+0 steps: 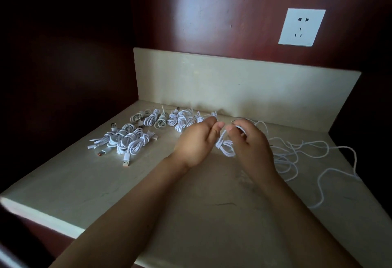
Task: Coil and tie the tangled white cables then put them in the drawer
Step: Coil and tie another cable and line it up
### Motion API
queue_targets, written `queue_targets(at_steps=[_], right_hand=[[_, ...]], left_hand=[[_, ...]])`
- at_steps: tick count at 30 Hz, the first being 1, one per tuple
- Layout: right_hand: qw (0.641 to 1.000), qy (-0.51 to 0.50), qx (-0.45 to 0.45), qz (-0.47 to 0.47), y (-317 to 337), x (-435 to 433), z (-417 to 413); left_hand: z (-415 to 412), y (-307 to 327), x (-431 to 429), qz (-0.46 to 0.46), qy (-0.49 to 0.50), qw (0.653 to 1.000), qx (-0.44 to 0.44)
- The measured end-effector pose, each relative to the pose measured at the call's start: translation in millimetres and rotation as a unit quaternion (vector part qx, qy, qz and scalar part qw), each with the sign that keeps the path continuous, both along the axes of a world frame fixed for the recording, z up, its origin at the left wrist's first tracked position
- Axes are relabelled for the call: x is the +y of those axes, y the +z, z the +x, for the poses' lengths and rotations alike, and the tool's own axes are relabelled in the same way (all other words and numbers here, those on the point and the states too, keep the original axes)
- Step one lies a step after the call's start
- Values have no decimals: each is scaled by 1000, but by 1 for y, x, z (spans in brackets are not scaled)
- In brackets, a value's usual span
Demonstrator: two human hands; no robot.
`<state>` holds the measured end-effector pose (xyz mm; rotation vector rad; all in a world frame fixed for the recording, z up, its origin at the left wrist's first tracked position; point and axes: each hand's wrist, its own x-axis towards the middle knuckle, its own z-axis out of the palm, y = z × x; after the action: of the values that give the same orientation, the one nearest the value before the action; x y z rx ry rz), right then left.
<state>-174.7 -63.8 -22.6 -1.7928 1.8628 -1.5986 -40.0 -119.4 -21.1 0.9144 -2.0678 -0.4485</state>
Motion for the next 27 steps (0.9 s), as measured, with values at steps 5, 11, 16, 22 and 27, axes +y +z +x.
queue_targets(at_steps=[5, 11, 16, 22, 27], right_hand=[[999, -14, -37, -11, -6, -5, 8], [996, -30, -57, -62, -4, -10, -7], [996, -32, -52, -65, -6, -11, -7], [997, -38, -26, -64, -5, -7, -4], [997, -13, -53, -60, -1, -8, -4]], left_hand=[[-4, -1, 6, -13, -58, 998, 14], [-8, -1, 3, 213, -212, 941, 153], [4, 13, 1, 420, -198, 874, 142], [12, 16, -1, 543, -193, 805, 143], [11, 16, -4, 451, -226, 848, 161]])
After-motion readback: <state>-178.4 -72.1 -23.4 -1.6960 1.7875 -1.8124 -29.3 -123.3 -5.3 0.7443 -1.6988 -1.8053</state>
